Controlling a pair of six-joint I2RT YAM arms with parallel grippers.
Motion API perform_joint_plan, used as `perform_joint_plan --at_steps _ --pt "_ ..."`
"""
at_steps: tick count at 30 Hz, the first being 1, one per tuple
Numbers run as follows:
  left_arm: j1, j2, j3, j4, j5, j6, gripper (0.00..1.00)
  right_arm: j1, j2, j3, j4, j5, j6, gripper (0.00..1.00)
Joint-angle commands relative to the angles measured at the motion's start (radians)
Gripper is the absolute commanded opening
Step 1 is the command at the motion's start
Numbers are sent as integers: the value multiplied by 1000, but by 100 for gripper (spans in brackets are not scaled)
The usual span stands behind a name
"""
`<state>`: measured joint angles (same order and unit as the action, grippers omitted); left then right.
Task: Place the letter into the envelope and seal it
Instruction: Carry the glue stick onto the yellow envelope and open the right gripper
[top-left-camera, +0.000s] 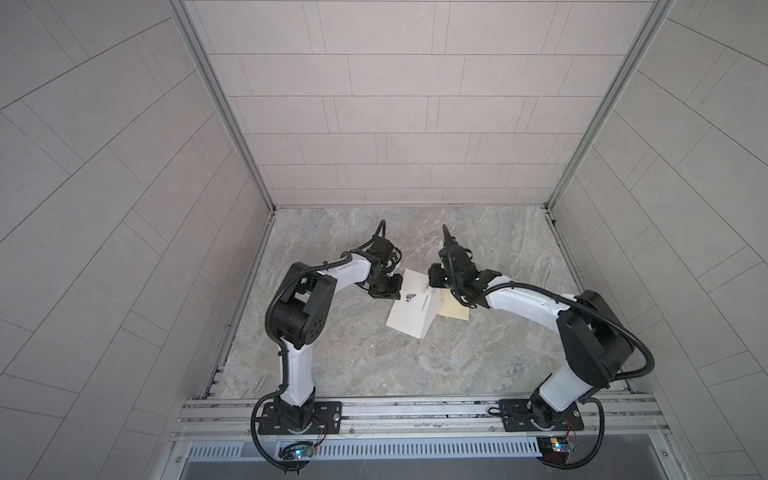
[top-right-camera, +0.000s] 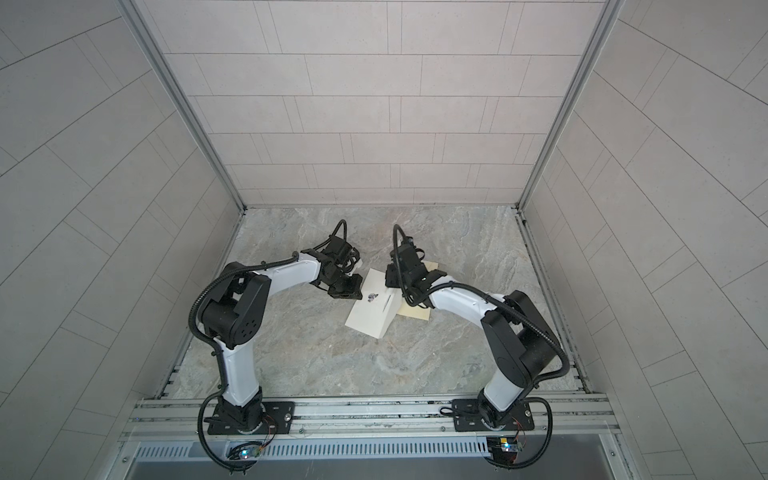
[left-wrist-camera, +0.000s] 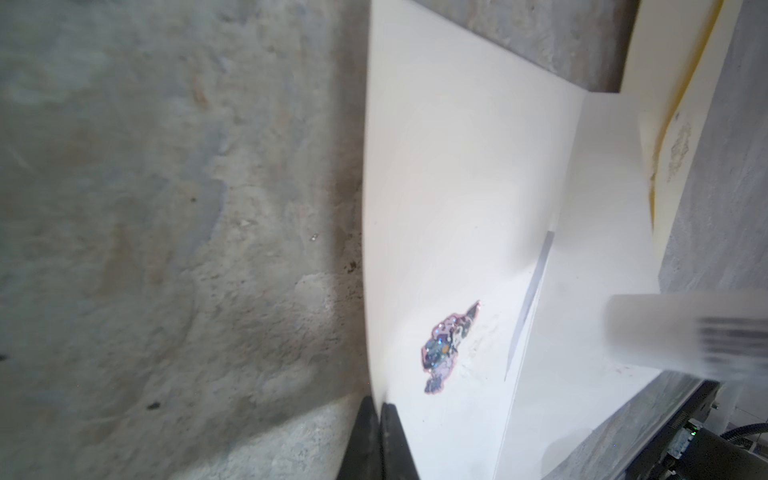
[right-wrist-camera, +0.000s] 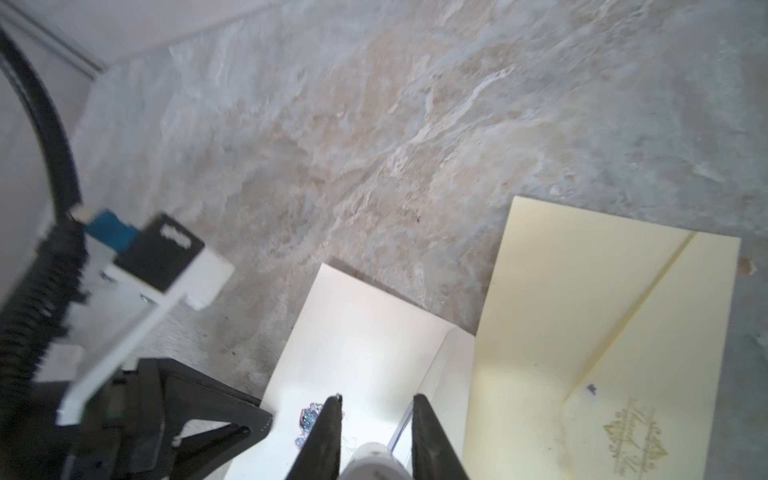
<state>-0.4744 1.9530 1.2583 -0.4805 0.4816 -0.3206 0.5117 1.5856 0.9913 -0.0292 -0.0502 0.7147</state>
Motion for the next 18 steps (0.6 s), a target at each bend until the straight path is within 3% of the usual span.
perform_joint_plan --at_steps 1,3,8,12,18 --pt "-3 -18 -7 -21 -22 16 0 -124 -44 -32 -63 -167 108 0" --pt "-3 -14 -5 -20 -26 15 0 -184 -19 -23 -142 -214 80 0" --pt "-2 -16 -5 -14 -46 6 0 -211 69 29 -319 -243 1 0" --pt "-3 -23 -8 -7 -54 2 0 -211 120 14 -326 -257 8 0" --pt "-3 -21 -8 -4 -51 1 0 -200 193 8 -270 -295 30 29"
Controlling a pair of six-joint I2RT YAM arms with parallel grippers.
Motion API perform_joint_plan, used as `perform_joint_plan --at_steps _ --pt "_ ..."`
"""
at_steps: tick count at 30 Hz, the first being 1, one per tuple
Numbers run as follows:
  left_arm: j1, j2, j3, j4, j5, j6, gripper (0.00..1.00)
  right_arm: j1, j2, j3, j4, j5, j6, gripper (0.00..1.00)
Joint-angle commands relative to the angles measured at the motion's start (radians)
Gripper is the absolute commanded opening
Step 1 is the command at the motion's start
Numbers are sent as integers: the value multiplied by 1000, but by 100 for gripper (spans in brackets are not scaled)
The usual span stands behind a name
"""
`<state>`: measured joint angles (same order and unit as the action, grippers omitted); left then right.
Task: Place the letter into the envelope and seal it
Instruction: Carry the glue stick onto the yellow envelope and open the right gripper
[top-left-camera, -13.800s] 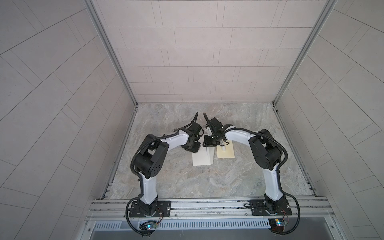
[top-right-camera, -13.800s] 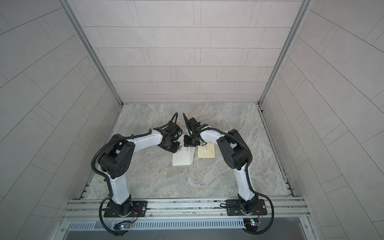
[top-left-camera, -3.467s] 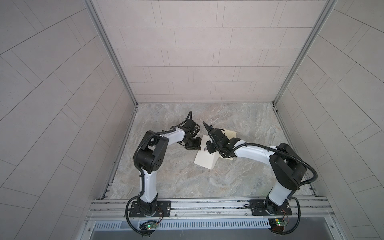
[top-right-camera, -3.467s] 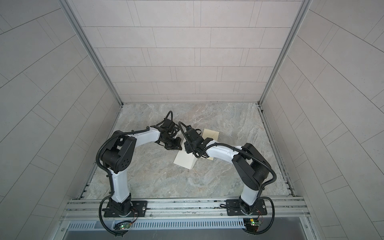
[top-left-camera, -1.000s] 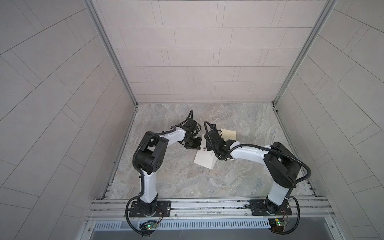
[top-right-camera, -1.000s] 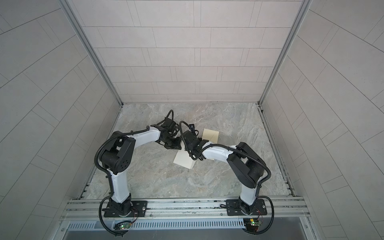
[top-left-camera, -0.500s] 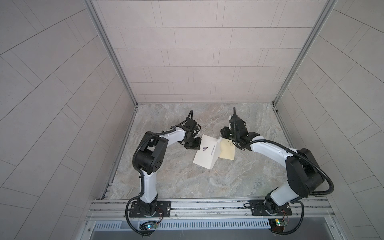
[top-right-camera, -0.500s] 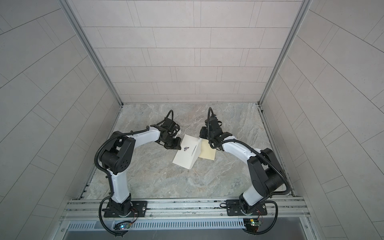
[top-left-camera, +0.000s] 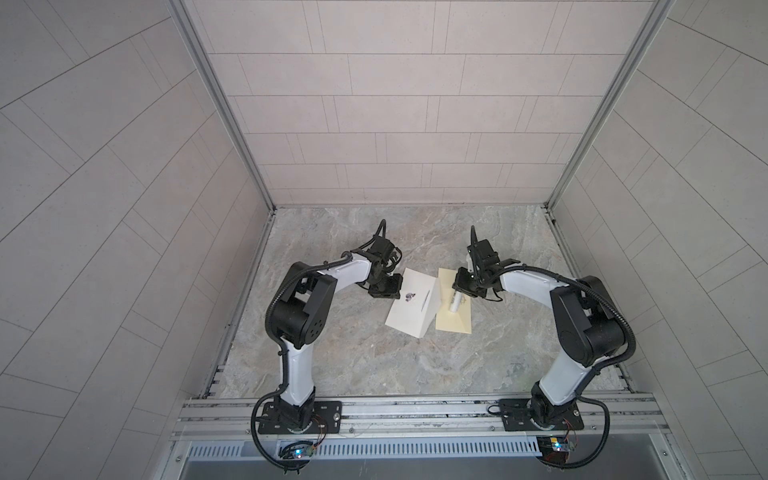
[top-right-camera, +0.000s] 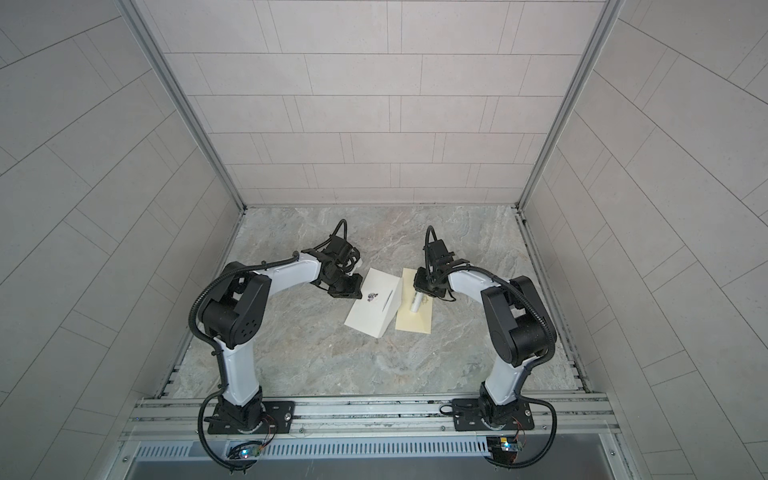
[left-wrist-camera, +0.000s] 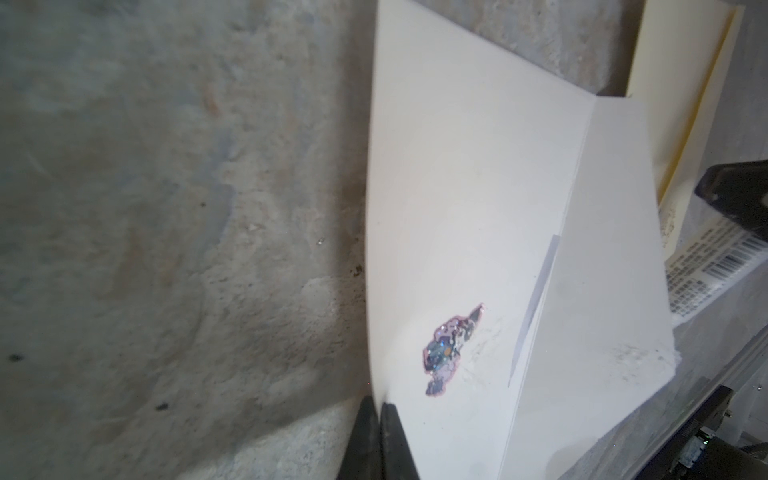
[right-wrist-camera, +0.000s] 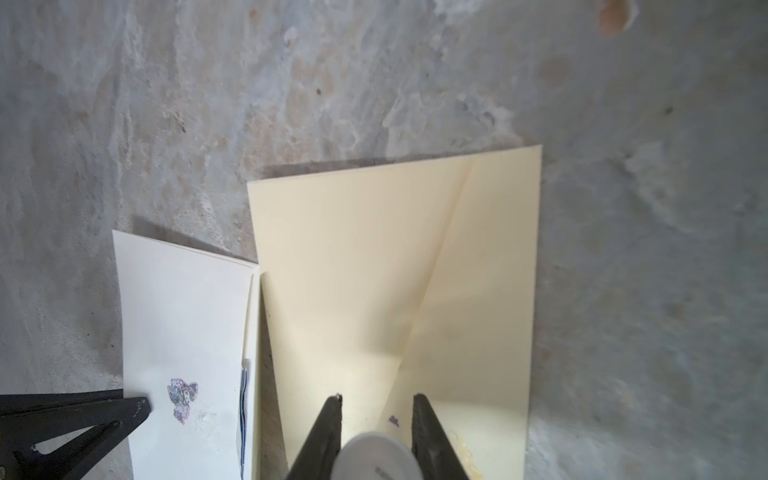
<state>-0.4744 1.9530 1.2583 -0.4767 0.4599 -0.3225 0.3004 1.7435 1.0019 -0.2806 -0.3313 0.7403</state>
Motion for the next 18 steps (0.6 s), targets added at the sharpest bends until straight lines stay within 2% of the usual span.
perform_joint_plan --at_steps 1,4,6,7,8,11,14,18 --pt "-3 -21 -7 -7 -28 2 0 13 42 1 -19 -11 5 33" --pt "-4 -23 -8 -8 -27 3 0 18 50 5 -16 -11 7 45" --pt "-3 -22 -8 -9 -28 3 0 24 45 2 -6 -17 5 48" --pt "-4 -22 -8 -8 -27 3 0 27 41 2 -1 -22 1 59" --pt "-3 -20 -8 -9 -24 5 0 31 32 0 2 -22 -2 60" --pt "-4 -14 -3 -13 -24 4 0 48 -12 -11 9 2 -18 60" --pt "-3 -8 1 -17 -24 3 0 74 -71 -18 -12 60 -50 56" --pt "-4 -2 4 -16 -23 3 0 121 -103 1 -92 137 -88 40"
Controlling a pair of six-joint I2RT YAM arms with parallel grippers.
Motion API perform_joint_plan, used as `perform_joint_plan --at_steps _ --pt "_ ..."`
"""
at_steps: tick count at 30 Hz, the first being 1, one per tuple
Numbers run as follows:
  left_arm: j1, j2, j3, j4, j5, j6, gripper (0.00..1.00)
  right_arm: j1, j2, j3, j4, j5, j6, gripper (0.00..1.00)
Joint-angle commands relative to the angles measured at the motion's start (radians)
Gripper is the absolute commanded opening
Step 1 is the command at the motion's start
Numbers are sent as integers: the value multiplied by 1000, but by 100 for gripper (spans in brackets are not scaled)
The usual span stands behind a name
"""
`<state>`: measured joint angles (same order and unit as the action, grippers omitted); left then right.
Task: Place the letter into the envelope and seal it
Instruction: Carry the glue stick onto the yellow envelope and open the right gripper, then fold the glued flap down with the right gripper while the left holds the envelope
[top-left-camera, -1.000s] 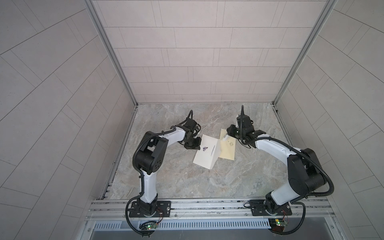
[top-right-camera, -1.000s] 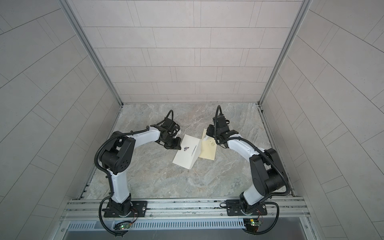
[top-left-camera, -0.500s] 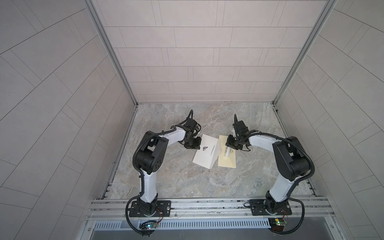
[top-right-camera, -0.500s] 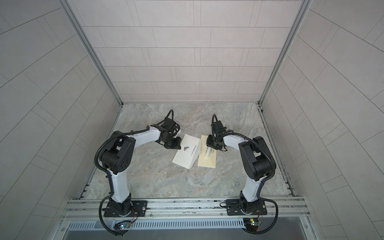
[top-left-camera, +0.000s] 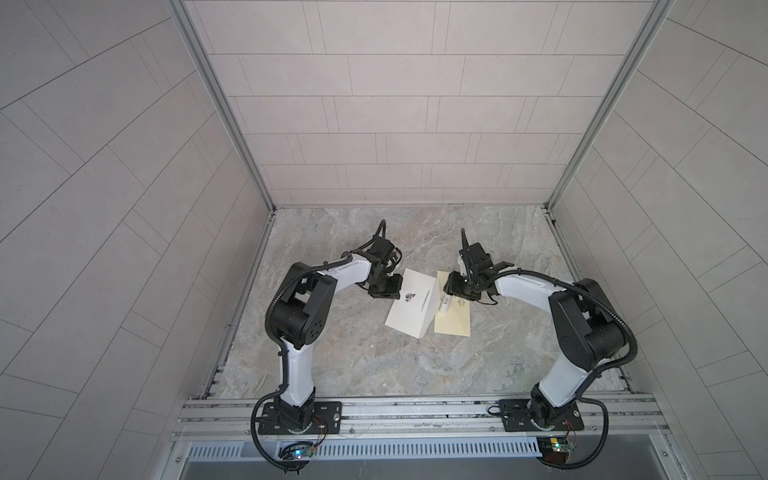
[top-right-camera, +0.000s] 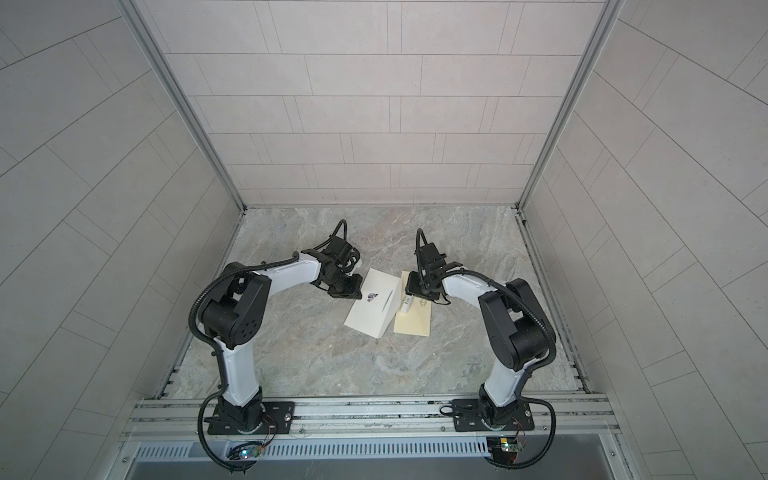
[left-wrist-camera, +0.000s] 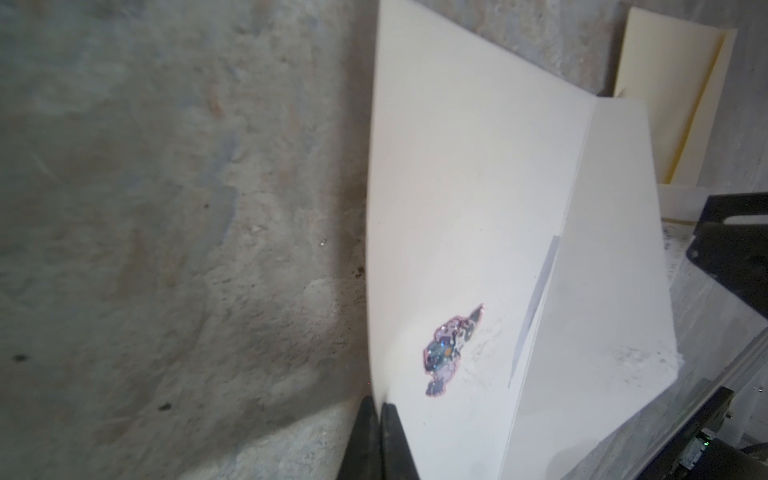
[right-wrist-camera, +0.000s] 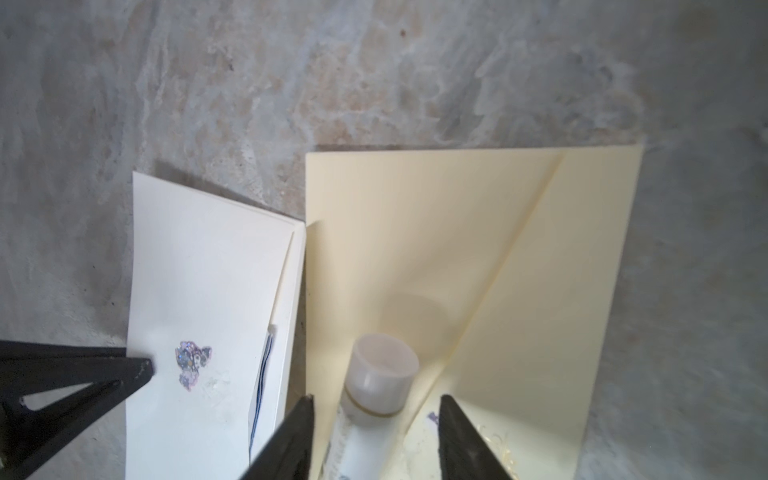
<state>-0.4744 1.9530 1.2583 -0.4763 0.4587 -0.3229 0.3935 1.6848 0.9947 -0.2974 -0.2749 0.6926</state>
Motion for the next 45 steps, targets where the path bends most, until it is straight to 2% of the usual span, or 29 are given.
perform_joint_plan --at_steps 1,5,9,24,36,45 --pt "-3 -2 6 -16 -22 4 0 37 -46 8 -85 84 -46 37" --pt "-4 -2 6 -18 -24 3 0 70 -50 -17 -93 82 -41 19" --pt "-4 -2 3 -15 -22 3 0 102 -41 -34 -61 63 -39 12" --pt "-4 -5 0 -14 -18 7 0 181 19 85 -87 2 -109 8" --pt "-3 -16 -8 -12 -23 8 0 193 244 249 -134 -155 -134 6" --pt "-4 -13 -7 -13 -26 5 0 209 350 324 -233 -175 -161 6"
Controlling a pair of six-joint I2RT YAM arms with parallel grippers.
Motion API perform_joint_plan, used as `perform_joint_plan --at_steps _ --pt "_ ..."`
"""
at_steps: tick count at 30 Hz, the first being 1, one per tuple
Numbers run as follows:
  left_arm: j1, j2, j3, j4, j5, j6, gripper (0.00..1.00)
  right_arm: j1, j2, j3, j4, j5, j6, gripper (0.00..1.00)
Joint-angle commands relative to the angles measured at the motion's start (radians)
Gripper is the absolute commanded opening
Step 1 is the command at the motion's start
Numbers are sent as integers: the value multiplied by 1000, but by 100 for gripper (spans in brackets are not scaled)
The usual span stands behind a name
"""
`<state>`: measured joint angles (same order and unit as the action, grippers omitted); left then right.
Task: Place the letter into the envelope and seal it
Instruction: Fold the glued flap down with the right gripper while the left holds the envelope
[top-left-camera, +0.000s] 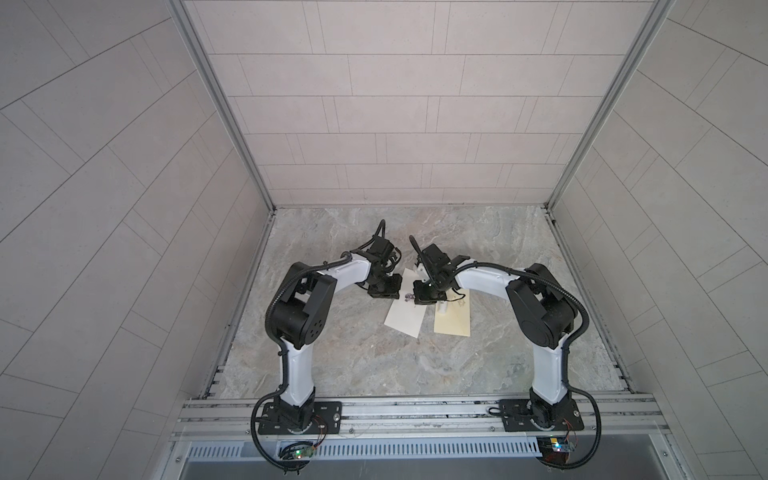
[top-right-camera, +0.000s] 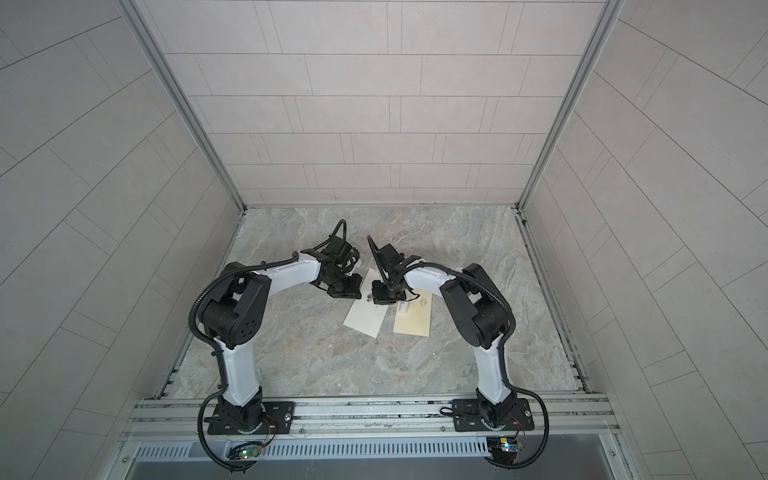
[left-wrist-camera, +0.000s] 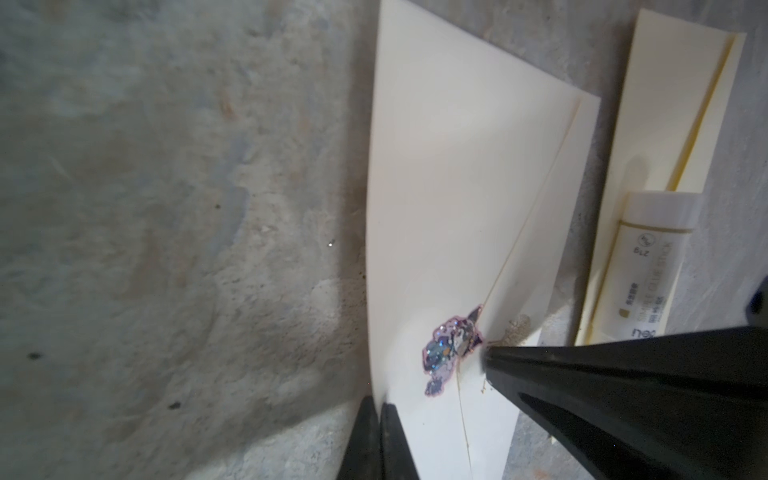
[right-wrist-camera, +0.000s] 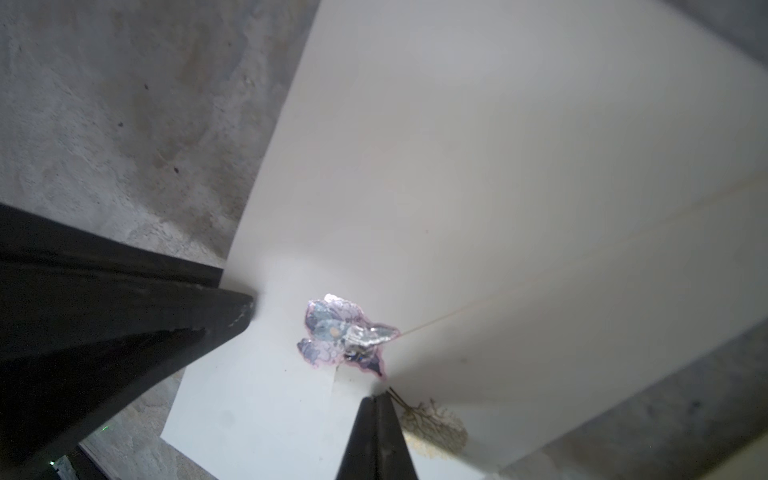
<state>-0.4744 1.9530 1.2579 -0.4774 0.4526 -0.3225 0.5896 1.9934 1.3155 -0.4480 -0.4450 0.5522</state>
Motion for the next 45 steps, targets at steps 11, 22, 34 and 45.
perform_joint_plan --at_steps 11,22,34,45 --pt "-5 -6 -2 -14 -15 7 0 64 155 99 -244 183 -66 5" --pt "-3 0 4 -18 -12 5 0 168 20 37 -106 344 -138 2" --pt "6 -19 -2 2 -11 -11 0 13 -354 -150 140 265 -12 10" --pt "12 -68 47 7 -22 -10 46 -164 -442 -310 120 290 114 46"
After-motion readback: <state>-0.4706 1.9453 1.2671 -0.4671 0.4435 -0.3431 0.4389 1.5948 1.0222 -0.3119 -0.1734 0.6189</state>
